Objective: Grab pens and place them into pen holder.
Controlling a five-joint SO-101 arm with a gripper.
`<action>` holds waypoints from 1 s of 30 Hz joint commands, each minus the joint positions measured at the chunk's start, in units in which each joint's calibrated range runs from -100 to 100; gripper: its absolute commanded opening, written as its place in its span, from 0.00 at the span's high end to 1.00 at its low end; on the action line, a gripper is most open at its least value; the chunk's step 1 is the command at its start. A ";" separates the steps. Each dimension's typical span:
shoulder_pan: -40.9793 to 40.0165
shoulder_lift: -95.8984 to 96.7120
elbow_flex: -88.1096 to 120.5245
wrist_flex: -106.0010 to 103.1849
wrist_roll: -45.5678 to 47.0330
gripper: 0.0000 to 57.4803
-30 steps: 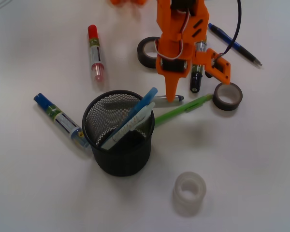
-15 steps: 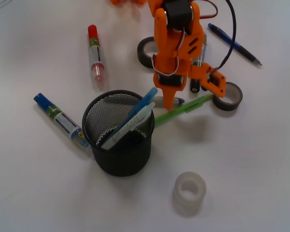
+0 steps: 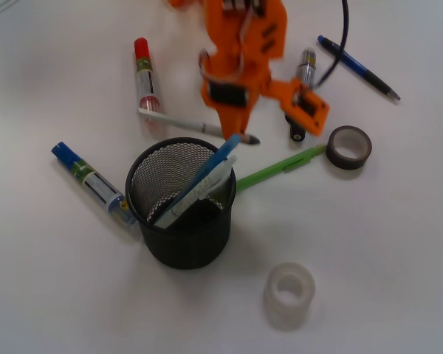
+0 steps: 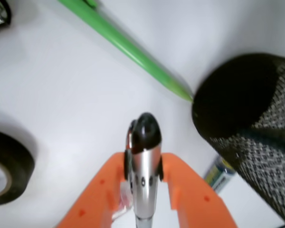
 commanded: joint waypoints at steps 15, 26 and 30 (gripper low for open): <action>5.42 -28.75 -2.37 -37.65 -12.11 0.99; 4.82 -16.00 -2.37 -61.09 -19.05 0.99; 4.30 -11.84 -2.37 -63.37 -20.32 0.99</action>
